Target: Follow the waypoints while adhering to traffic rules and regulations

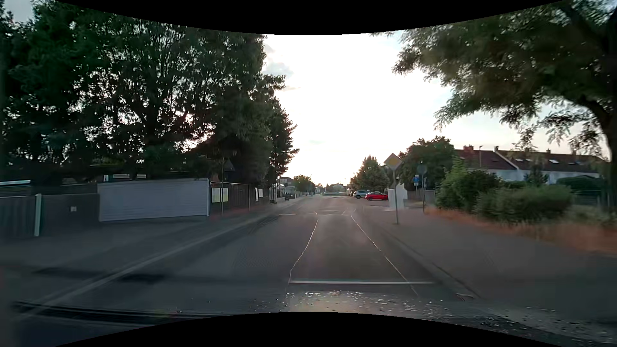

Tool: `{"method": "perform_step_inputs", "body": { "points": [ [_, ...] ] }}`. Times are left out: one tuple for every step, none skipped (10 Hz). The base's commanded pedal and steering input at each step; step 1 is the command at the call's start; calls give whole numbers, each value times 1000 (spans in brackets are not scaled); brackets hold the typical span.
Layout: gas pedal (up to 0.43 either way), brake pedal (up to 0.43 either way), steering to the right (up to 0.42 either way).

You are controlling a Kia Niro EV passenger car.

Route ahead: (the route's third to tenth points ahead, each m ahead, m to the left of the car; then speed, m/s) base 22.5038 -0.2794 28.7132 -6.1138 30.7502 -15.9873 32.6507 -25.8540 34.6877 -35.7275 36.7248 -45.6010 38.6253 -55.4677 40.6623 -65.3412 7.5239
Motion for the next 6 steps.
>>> {"method": "perform_step_inputs", "body": {
  "points": [
    [0, 0, -1],
    [0, 6, -1],
    [0, 18, -1],
    [0, 30, -1],
    [0, 61, 0],
    [0, 79, 0]
  ]
}}
